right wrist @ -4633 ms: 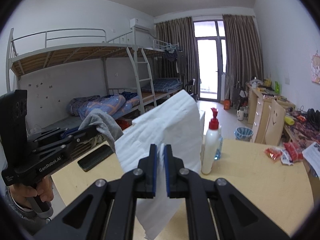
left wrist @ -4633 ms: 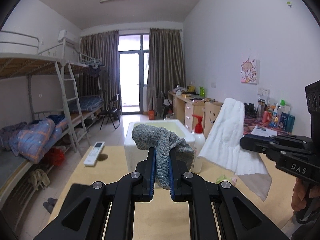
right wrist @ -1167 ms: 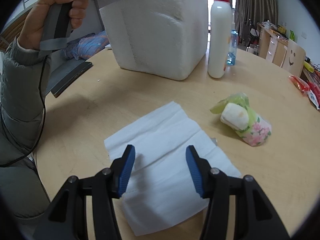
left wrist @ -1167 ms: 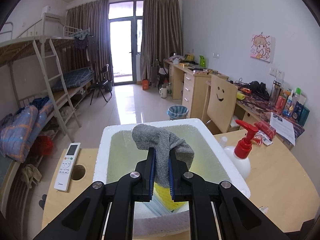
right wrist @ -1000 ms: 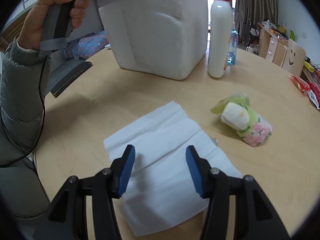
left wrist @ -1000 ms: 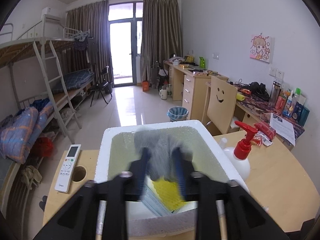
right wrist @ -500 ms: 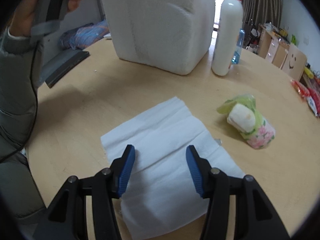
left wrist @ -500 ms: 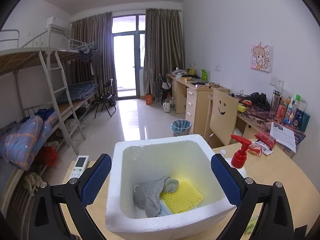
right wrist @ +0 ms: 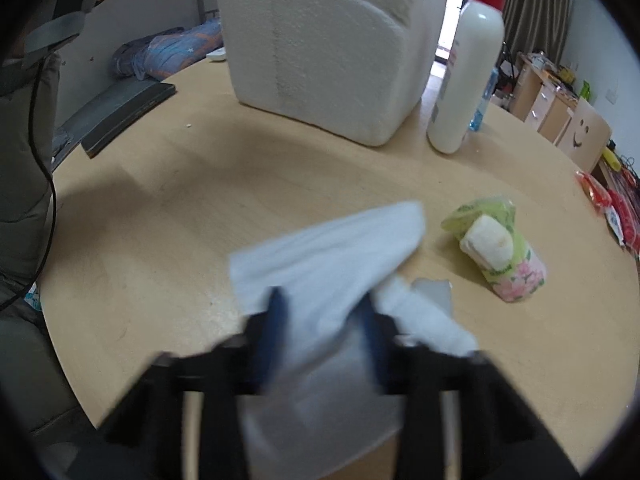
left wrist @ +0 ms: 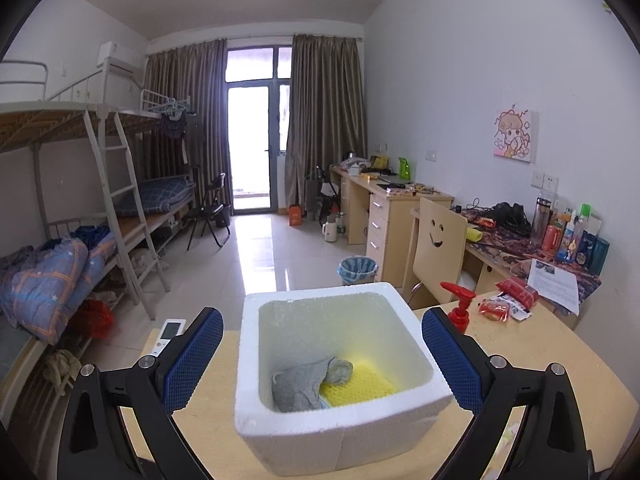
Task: Organize soft objects
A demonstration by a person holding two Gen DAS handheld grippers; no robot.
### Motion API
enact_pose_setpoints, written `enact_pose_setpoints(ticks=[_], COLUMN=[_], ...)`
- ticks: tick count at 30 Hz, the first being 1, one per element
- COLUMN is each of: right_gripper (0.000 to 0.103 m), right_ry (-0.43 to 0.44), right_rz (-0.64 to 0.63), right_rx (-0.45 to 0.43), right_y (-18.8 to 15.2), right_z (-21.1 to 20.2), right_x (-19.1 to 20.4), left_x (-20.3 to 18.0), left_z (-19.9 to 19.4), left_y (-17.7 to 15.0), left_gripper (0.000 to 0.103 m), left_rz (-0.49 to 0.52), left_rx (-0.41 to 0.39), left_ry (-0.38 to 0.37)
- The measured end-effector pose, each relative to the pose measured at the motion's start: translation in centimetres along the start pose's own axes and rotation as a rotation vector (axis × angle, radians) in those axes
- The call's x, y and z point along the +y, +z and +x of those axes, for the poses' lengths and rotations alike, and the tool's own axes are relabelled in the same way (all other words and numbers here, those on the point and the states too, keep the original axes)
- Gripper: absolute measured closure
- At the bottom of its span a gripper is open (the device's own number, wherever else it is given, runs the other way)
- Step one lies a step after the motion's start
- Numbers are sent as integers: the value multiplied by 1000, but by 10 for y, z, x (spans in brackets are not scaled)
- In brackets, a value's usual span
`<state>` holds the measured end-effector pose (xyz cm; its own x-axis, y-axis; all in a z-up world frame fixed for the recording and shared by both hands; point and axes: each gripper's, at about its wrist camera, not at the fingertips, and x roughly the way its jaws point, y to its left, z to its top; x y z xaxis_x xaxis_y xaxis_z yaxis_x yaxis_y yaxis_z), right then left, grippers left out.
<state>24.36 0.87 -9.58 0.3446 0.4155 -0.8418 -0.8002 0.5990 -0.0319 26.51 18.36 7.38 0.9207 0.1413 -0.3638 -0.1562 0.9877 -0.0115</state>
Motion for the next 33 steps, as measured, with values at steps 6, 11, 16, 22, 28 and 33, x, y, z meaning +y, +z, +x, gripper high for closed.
enact_pose_setpoints(ticks=[6, 11, 16, 22, 28, 33], right_gripper=[96, 96, 96, 96, 96, 96], right_ry=[29, 42, 56, 61, 70, 72], right_rz=[-1, 37, 60, 78, 84, 78], right_rx=[-26, -92, -175, -264, -358, -432], right_y=[-5, -5, -4, 0, 11, 22], right_z=[-3, -21, -48, -76, -100, -124], right_x=[1, -5, -9, -15, -16, -19], left_x=[-1, -2, -8, -11, -20, -29], left_z=[-32, -62, -86, -113, -133, -140], left_y=[-7, -11, -15, -29, -55, -78], left_gripper=[3, 3, 3, 1, 0, 0], left_rz=[0, -2, 12, -4, -8, -9], left_rx=[-28, -55, -74, -99, -120, -110], left_ry=[-1, 11, 28, 53, 64, 67])
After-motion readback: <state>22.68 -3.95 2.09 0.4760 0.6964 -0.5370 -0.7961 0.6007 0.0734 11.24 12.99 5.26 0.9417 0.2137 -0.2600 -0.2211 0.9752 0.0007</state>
